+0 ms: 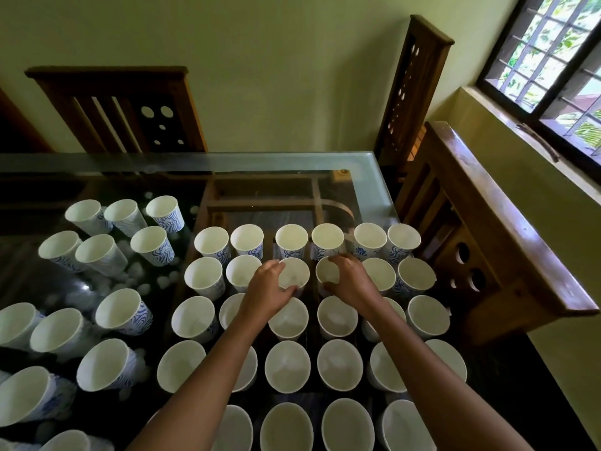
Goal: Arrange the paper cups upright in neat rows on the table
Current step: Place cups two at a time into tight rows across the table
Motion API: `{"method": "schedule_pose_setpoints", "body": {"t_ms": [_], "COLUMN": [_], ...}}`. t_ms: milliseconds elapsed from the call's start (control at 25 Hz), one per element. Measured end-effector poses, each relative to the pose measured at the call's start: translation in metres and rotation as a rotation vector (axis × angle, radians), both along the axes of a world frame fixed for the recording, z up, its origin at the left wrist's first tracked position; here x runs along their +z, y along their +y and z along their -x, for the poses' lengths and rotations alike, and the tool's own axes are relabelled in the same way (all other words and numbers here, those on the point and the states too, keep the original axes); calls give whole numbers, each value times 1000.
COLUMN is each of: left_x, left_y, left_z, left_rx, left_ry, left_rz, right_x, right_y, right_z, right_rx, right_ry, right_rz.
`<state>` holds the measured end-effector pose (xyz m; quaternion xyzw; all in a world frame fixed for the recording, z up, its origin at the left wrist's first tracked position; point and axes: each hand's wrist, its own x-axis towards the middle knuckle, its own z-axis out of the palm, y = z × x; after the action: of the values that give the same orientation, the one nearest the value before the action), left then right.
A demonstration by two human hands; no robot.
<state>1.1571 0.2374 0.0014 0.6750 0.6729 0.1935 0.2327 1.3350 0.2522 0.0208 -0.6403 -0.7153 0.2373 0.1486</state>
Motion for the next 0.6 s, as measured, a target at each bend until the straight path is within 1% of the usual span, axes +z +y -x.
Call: {"method": "schedule_pose_setpoints", "body": {"t_ms": [320,480,600], "left_x": [2,9,13], "left_y": [-3,0,7], "left_z": [-10,-44,-81], "left_rx": [16,-91,-163], "left_ry": [14,-12,-25], "left_rz": [-51,-63,-72], "right_x": [-2,0,-6], "right_y": [0,-2,-5], "right_z": [-15,-47,-85], "right_rx": [-5,-84,-155], "right_ry": [48,76,45], "right_rz": [-22,-59,-97]}}
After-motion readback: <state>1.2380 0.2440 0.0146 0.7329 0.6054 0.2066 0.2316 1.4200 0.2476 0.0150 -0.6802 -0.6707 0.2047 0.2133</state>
